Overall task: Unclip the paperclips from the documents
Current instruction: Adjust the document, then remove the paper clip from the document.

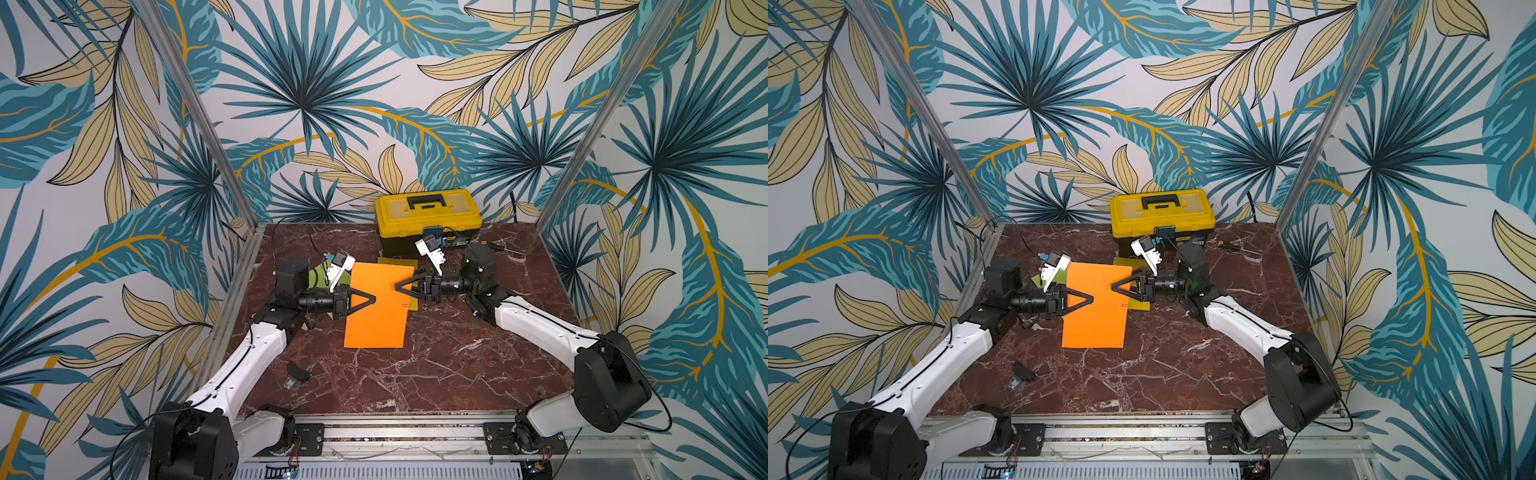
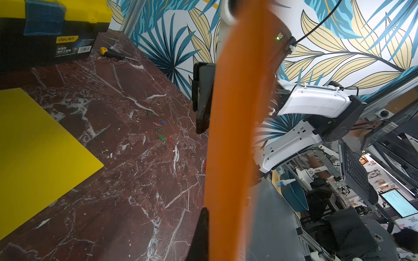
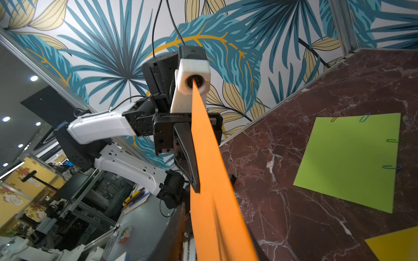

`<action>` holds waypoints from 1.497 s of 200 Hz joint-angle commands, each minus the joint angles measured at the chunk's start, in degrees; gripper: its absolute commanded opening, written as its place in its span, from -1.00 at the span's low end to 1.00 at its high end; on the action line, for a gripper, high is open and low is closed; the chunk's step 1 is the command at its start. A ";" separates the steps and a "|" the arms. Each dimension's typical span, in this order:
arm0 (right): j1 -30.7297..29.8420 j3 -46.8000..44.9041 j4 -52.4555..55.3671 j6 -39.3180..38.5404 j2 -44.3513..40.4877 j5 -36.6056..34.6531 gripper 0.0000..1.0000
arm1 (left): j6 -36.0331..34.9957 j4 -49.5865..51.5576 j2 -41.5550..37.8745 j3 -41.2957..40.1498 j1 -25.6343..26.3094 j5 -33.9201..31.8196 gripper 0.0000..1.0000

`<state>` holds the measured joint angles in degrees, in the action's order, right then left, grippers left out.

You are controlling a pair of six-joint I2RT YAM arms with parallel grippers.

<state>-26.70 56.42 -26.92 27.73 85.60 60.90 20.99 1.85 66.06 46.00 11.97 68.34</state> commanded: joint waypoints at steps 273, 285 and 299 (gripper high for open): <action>2.24 -6.98 3.18 -3.25 1.16 9.32 -0.49 | -1.15 -1.08 -0.87 0.89 -0.82 1.26 -1.00; 2.19 -7.12 3.23 -3.37 0.59 9.08 -0.55 | -1.20 -1.06 -0.94 0.85 -0.89 1.19 -1.00; 2.23 -7.20 3.52 -3.55 -0.11 8.95 -0.61 | -1.14 -1.06 -1.02 0.62 -0.91 1.19 -1.00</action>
<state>-24.25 50.35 -22.55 24.34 87.24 68.86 20.84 1.85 65.78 46.00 11.55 69.28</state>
